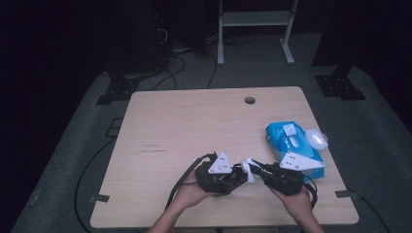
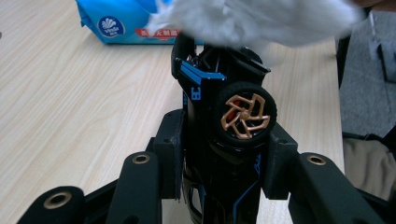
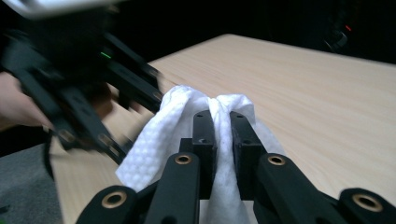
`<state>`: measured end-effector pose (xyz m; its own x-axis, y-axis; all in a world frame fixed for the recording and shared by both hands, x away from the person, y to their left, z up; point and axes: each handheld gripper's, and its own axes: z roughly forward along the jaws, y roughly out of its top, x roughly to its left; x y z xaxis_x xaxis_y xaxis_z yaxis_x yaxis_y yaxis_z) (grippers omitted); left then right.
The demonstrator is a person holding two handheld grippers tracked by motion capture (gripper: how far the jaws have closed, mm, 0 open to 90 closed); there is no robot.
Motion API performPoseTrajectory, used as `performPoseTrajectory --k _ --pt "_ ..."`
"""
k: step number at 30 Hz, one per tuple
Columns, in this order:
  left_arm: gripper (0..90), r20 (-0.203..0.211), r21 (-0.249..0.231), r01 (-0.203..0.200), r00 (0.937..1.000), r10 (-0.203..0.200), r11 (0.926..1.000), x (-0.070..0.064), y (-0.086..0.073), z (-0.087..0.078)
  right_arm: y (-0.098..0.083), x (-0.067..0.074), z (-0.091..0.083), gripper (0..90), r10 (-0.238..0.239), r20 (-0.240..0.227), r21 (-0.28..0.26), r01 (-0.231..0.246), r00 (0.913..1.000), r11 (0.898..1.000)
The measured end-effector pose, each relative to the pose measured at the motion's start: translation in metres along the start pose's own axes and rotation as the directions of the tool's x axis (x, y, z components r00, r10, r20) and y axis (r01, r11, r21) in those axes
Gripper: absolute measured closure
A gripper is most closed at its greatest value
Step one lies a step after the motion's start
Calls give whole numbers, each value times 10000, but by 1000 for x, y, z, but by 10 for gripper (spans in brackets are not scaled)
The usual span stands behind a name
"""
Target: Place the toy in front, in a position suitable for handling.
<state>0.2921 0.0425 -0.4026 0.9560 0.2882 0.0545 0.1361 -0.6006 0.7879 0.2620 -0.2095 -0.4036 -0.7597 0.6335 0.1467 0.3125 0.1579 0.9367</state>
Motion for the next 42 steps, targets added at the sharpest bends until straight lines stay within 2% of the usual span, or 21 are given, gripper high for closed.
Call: performPoseTrajectory --k 2,3,5,6,7,9,12,13,15,17,19,20,24,26,27,31,33,36,39,40,42 --pt "583 -10 -35 30 10000 -31 10000 0 -1 0 -2 -2 -1 822 134 47 -20 -134 9999 9999" --pt "583 -79 125 -92 9999 93 9999 -1 0 2 -1 0 -1 822 225 -140 -156 -227 9996 9996" --pt "583 -35 44 -106 9999 107 9999 -2 1 3 6 9 2 822 -36 -529 -380 16 9986 9993" --pt "583 -35 44 -106 9999 107 9999 -2 1 3 6 9 2 822 -36 -529 -380 16 9986 9993" --pt "583 36 -193 4 10000 -3 9998 -3 2 2 11 19 8 822 -470 -852 -456 432 9953 9980" --pt "583 -62 -218 -21 10000 20 9998 -3 1 0 11 22 10 822 -564 -839 -501 523 9949 9974" --pt "583 -70 -227 45 10000 -46 9997 -2 -2 -3 8 15 8 822 -320 -719 -453 287 9969 9986" --pt "583 -22 -314 170 9999 -171 9994 0 -5 -5 2 6 6 823 7 -378 -273 -17 9993 9996" --pt "583 -71 -322 138 9999 -140 9994 0 -5 -4 -1 3 5 822 225 -361 -233 -234 9991 9995" --pt "583 -10 -509 217 9998 -218 9985 0 -5 -4 3 10 6 822 15 -569 -441 -40 9984 9990" --pt "583 -4 -731 290 9996 -291 9969 1 -5 -7 7 15 7 822 -217 -531 -527 189 9984 9984" --pt "584 0 -810 309 9995 -310 9962 1 -5 -9 8 13 6 822 -173 -563 -603 139 9983 9981" --pt "583 -43 -760 240 9997 -244 9968 1 -7 -13 0 1 5 823 385 -513 -490 -410 9979 9980" --pt "584 -48 -800 267 9996 -271 9964 1 -8 -13 -3 -1 6 823 379 -379 -333 -392 9986 9987" --pt "584 51 -906 383 9993 -380 9951 2 -9 -14 -5 -4 5 823 558 -324 -295 -568 9979 9980" --pt "584 71 -1035 378 9993 -373 9939 1 -8 -15 2 2 5 822 329 -419 -629 -355 9986 9974" --pt "584 61 -1160 423 9991 -418 9924 3 -7 -19 1 0 5 823 460 -463 -709 -492 9979 9963" --pt "584 68 -1205 520 9986 -515 9914 4 -9 -21 -7 -5 5 823 617 -193 -263 -621 9979 9977" --pt "584 59 -1192 508 9987 -505 9916 4 -9 -21 -8 -5 5 822 694 -241 -369 -703 9973 9968" --pt "583 91 -1222 520 9986 -513 9911 4 -9 -21 -2 0 4 822 599 -424 -654 -626 9973 9959" --pt "584 118 -1312 526 9986 -515 9900 3 -9 -21 1 2 4 822 480 -500 -764 -517 9976 9957"
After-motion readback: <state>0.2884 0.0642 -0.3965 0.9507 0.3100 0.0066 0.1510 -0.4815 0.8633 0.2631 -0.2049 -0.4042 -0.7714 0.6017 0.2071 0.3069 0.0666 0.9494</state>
